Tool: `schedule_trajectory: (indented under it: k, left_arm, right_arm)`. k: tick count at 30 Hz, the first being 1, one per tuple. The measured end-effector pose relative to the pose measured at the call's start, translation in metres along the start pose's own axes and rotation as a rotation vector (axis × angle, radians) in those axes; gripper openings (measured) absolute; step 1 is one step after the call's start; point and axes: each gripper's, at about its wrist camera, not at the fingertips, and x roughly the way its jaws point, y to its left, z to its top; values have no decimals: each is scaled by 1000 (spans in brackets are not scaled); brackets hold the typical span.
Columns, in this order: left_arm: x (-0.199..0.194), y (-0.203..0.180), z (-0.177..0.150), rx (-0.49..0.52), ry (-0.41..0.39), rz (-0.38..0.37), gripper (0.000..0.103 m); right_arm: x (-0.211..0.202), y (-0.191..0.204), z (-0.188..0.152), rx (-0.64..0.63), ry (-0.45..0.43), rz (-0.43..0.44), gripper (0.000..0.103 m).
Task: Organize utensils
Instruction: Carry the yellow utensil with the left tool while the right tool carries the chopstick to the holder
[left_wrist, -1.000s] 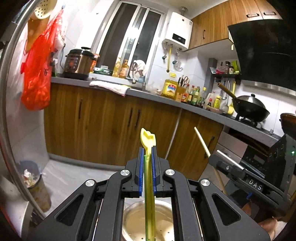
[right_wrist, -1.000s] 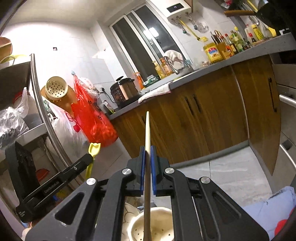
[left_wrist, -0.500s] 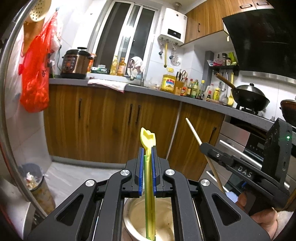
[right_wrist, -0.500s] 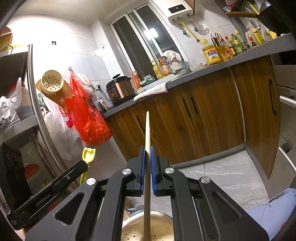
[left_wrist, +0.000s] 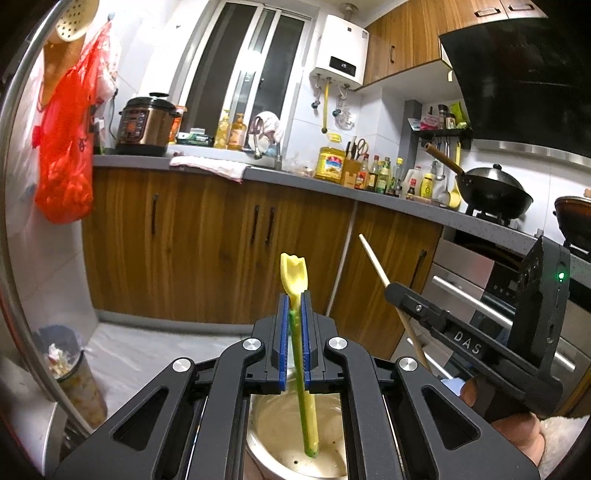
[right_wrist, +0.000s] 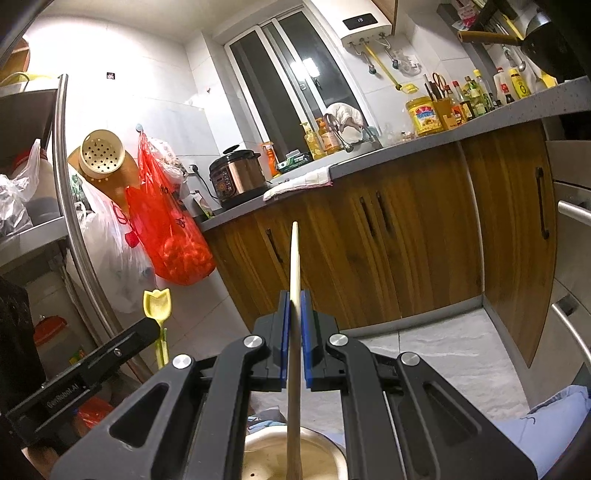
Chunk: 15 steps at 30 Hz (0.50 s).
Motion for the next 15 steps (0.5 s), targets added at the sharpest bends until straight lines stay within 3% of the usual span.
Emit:
schedule_trajectory:
  k: [15]
  left_arm:
    - [-4, 1, -9, 1, 42, -25, 7]
  right_arm:
    - [-11, 0, -15, -72, 61, -20, 6]
